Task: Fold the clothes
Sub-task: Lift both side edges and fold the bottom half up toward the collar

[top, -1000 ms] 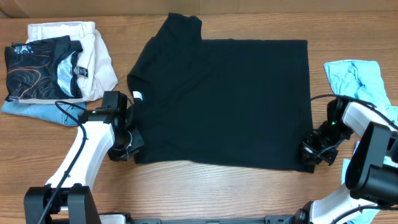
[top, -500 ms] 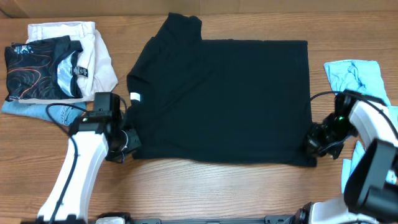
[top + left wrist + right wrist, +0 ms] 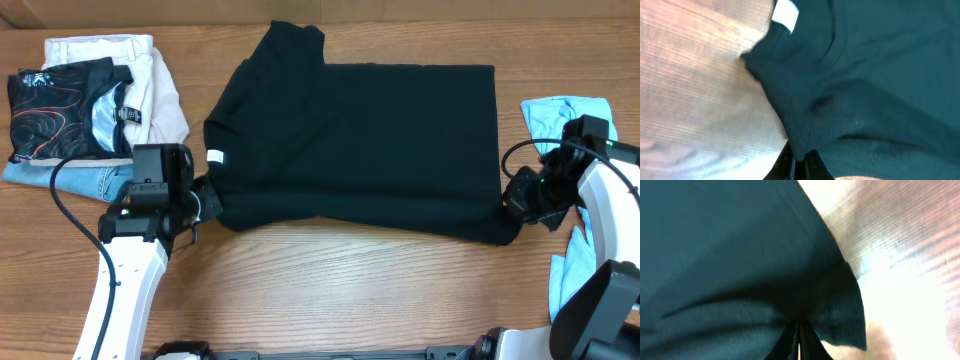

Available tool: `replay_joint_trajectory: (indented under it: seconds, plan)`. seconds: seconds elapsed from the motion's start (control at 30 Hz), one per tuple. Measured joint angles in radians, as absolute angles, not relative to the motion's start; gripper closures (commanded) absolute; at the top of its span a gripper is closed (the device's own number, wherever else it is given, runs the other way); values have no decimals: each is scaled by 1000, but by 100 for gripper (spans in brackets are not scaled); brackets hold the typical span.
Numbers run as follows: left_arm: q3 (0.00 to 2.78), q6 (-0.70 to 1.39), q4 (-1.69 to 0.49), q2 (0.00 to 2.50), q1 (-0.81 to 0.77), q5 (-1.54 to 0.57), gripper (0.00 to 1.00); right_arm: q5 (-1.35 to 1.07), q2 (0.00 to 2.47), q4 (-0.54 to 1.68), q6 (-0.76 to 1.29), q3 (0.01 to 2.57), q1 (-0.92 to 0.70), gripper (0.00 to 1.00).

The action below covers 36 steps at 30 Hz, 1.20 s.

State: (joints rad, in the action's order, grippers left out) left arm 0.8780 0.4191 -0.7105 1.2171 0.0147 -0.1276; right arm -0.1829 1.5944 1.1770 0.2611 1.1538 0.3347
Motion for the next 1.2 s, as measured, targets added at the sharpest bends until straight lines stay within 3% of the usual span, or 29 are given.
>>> replay_joint_trajectory:
  seconds: [0.37, 0.73, 1.1, 1.2]
  plan:
    - [878, 454, -517, 1249, 15, -125, 96, -196, 1594, 983, 261, 1154, 302, 96]
    - [878, 465, -251, 1452, 15, -99, 96, -171, 1594, 660, 262, 1157, 183, 96]
    - [878, 469, -4, 1616, 15, -93, 96, -141, 1607, 533, 261, 1157, 174, 96]
    - [878, 469, 30, 1657, 15, -94, 87, -141, 1640, 513, 261, 1158, 174, 92]
